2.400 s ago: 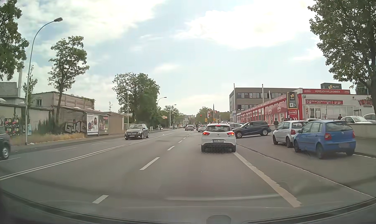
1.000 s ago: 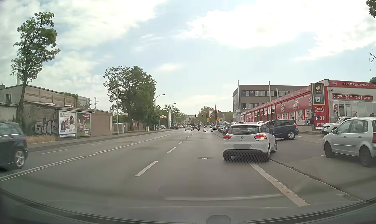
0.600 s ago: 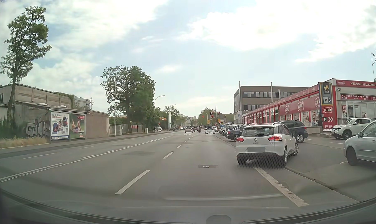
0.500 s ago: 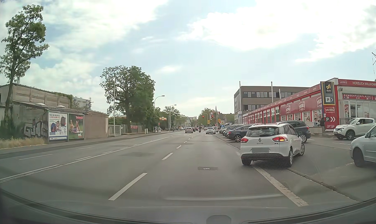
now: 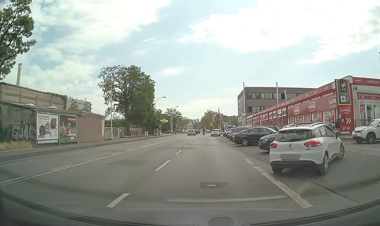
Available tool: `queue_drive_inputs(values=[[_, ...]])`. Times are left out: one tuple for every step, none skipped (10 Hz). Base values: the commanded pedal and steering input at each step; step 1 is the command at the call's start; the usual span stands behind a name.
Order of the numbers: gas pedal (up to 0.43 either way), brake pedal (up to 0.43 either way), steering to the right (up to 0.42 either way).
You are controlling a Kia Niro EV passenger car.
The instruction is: Follow the waypoints while adhering to traffic rules and regulations
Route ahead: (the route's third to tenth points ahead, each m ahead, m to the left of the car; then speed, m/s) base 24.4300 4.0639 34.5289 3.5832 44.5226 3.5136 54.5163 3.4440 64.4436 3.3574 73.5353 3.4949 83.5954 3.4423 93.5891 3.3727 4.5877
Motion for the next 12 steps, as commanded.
queue_drive_inputs(values=[[0.35, 0.018, 0.0], [0.35, 0.018, 0.001], [0.35, 0.018, 0.004], [0.35, 0.024, 0.006], [0.35, 0.018, 0.006], [0.35, 0.018, 0.006], [0.35, 0.018, 0.006], [0.35, 0.018, 0.006], [0.35, 0.018, 0.006], [0.35, 0.018, 0.006], [0.35, 0.024, 0.006], [0.35, 0.018, 0.006]])
